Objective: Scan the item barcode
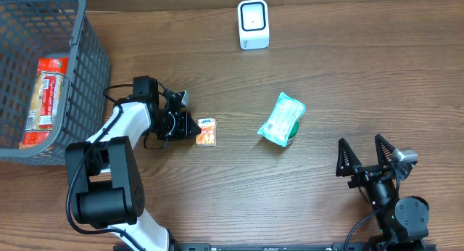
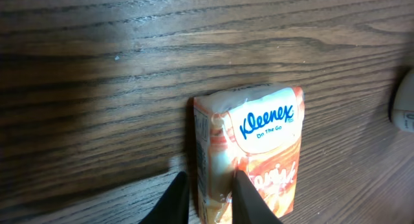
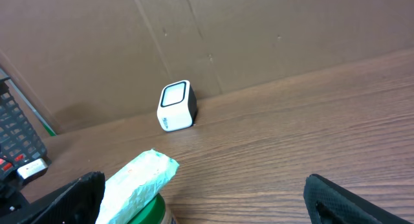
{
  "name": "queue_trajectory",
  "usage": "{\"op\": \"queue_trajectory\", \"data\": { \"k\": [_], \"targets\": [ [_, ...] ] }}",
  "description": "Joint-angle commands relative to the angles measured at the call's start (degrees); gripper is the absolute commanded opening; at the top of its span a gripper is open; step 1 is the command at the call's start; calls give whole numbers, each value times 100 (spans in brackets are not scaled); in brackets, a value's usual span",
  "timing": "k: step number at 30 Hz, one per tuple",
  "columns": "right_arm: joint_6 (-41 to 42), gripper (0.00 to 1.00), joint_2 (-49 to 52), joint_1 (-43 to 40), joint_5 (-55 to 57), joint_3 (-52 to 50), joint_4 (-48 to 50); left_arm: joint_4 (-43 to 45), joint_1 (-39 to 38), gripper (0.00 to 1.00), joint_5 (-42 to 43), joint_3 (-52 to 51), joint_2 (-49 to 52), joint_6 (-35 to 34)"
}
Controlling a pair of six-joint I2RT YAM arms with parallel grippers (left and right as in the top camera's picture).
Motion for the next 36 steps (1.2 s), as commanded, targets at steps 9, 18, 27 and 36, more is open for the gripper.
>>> {"op": "queue_trajectory", "data": {
  "k": [9,18,27,36],
  "targets": [
    [-35,100,-31,-15,9,-57,37,396,-190,16,-68,-463,-96,-46],
    [-35,100,-31,-15,7,-57,37,295,-166,4,-74,-337,-107,-46],
    [-35,100,-31,-15,7,-57,37,-1130,-245,4,-1506,1349,-579,-765],
    [-35,100,-31,-15,9,-57,37,-1867,-861,45,-1952,1606,-966,-1062]
  ]
}}
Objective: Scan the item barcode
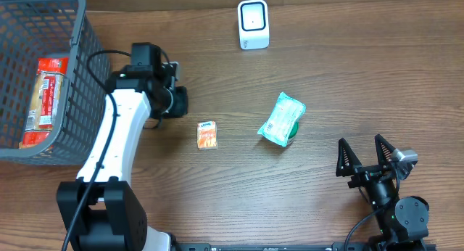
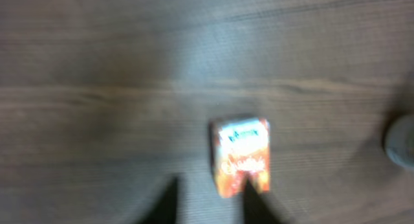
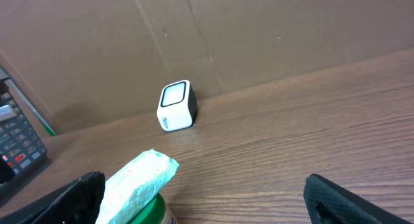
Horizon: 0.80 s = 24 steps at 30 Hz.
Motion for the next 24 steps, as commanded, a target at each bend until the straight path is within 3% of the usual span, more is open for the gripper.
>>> {"op": "queue_trajectory", "data": {
  "k": [1,3,5,9,10,12,15,17,24],
  "targets": [
    [-35,100,-31,-15,7,-57,37,-260,-212,48,251,-15,81,90],
    [-35,100,-31,-15,9,-57,37,-306,-227,61,546,-85,168,376],
    [-35,100,-31,-15,9,-57,37,-323,-175,100,616,-177,282,446],
    [-35,100,-31,-15,9,-57,37,-339,57,100,1023,-330,472,490],
    [-35,100,-31,-15,9,-57,37,-339,122,99,1211,-363,511,546],
    [-35,100,-31,-15,9,-59,37,-319,267,68,1602,-446,601,846],
    [-35,100,-31,-15,9,-57,37,-197,380,44,1670,-619,723,970],
    [-35,100,-31,-15,9,-57,37,-37,415,41,1672,-776,802,988],
    [-35,100,-31,-15,9,-57,37,1012,413,44,1681,-1475,905,986]
  ]
}}
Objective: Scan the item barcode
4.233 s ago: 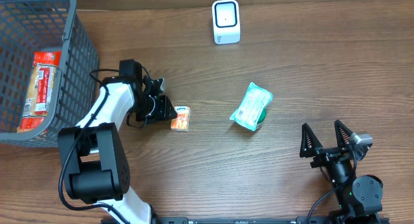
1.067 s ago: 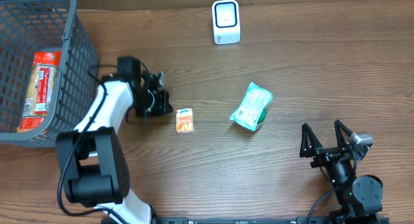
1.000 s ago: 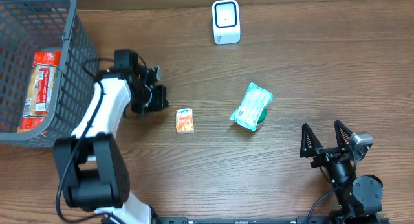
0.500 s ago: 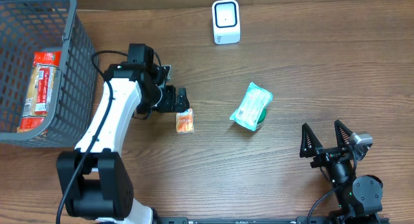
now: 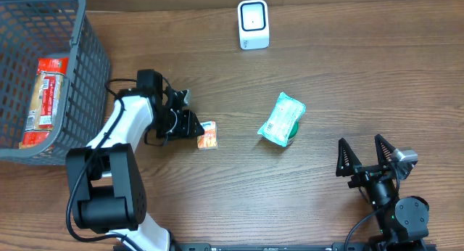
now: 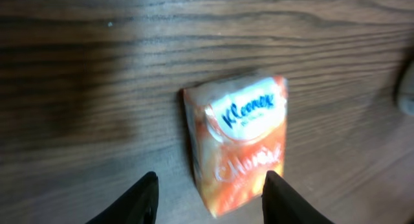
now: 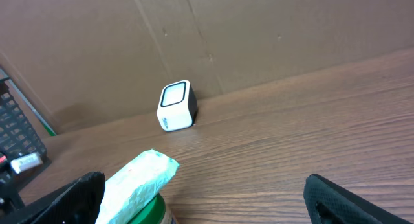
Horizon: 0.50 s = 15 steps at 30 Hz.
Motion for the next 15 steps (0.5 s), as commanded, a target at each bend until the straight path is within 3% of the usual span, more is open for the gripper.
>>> {"op": "queue_trajectory", "data": {
  "k": [1,11,15],
  "targets": [
    [-35,100,-31,-15,9,-57,37,297,-2,43,160,-302,90,138],
    [-35,100,-31,-15,9,-57,37,807,-2,44,431,-629,92,162],
    [-35,100,-31,-15,9,-57,37,962,-2,31,431,-750,96,151]
  ]
}}
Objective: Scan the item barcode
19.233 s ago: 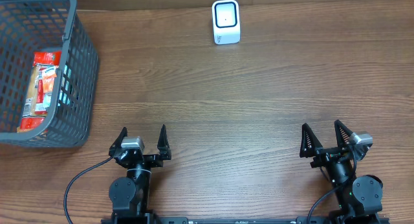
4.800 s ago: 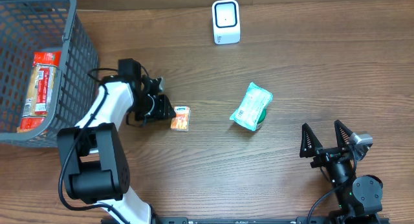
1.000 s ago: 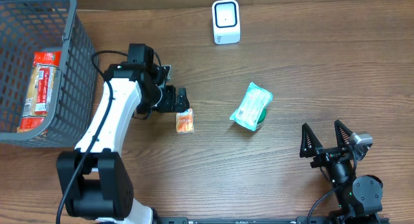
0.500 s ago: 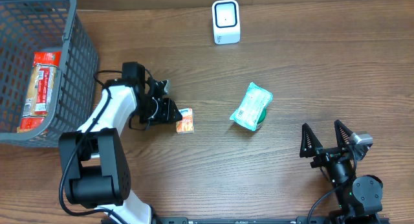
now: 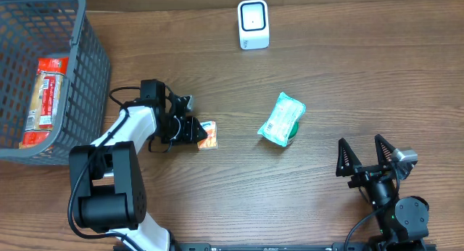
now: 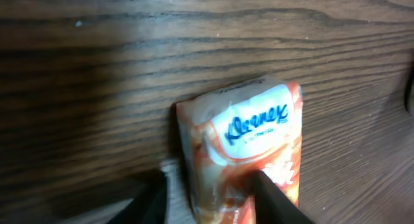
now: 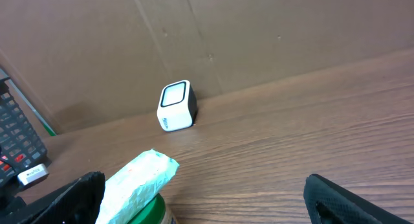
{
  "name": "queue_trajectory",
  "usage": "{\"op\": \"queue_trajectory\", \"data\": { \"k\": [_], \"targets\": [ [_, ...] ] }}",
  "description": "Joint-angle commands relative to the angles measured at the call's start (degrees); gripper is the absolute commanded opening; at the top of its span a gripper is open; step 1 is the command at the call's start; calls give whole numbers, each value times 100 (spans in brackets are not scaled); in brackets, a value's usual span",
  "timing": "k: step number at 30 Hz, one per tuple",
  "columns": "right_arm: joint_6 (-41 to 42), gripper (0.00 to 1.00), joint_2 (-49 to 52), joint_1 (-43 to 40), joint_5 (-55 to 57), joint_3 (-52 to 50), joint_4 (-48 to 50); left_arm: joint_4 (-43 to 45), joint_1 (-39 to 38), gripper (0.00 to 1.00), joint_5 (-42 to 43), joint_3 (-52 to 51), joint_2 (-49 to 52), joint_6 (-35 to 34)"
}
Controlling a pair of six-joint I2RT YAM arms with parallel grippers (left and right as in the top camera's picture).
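Observation:
An orange Kleenex tissue pack (image 5: pixel 208 135) lies flat on the wooden table (image 5: pixel 348 77). My left gripper (image 5: pixel 193 129) is low at its left end. In the left wrist view the pack (image 6: pixel 252 130) fills the middle, and the left gripper (image 6: pixel 210 182) is open around its near end. One finger stands clear of the pack's side and the other overlaps its orange face. The white scanner (image 5: pixel 253 24) stands at the far edge, also seen in the right wrist view (image 7: pixel 176 105). My right gripper (image 5: pixel 370 162) rests open at the near right (image 7: pixel 202 188).
A mint-green packet (image 5: pixel 281 118) lies on top of a green-lidded container, right of the tissue pack (image 7: pixel 137 185). A grey wire basket (image 5: pixel 87 70) at the far left holds a red package (image 5: pixel 45 91). A cardboard wall backs the table.
My left gripper has moved closer to the tissue pack, and its fingers stand a little narrower around the pack's near end. The right arm has not moved.
At first my left gripper was almost shut at the pack's left edge. Then it was up and back toward the basket, with the pack alone on the table. Then it was low again, fingers wide apart, and now they straddle the pack's end.

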Motion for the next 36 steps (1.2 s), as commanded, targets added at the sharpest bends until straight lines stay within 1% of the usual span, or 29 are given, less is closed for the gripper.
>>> {"op": "queue_trajectory", "data": {
  "k": [1,3,5,6,10,13,15,20,24,28,29,30,31,33,35,36],
  "targets": [
    [-35,100,-31,-15,9,-57,35,138,0,23,144,-219,72,116],
    [-35,100,-31,-15,9,-57,35,197,0,16,127,-280,72,116],
    [-35,100,-31,-15,9,-57,35,201,0,6,131,-293,72,116],
    [-35,100,-31,-15,9,-57,35,208,0,4,129,-291,70,116],
    [-35,100,-31,-15,7,-57,35,214,0,4,131,-240,66,79],
    [-35,100,-31,-15,9,-57,35,83,4,4,101,-46,-17,-74],
    [-35,100,-31,-15,9,-57,35,-70,4,4,-63,157,-136,-238],
    [-35,100,-31,-15,9,-57,35,-605,-57,4,-990,761,-654,-608],
    [-35,100,-31,-15,7,-57,35,-866,-337,4,-2085,1016,-1169,-1097],
    [-35,100,-31,-15,7,-59,35,-1014,-914,4,-3471,1019,-1436,-1453],
    [-35,100,-31,-15,9,-59,35,-1051,-1108,4,-3788,1019,-1434,-1526],
    [-35,100,-31,-15,9,-57,35,-1119,-1449,4,-4315,1016,-1377,-1729],
    [-35,100,-31,-15,7,-59,35,-1143,-1635,4,-4538,1016,-1342,-1823],
    [-35,100,-31,-15,9,-57,35,-1126,-1985,4,-4588,1019,-1276,-1926],
    [-35,100,-31,-15,9,-57,35,-1001,-2304,5,-4194,1025,-1270,-1919],
    [-35,100,-31,-15,7,-57,35,-970,-2426,10,-4044,1064,-1276,-1897]
  ]
}}
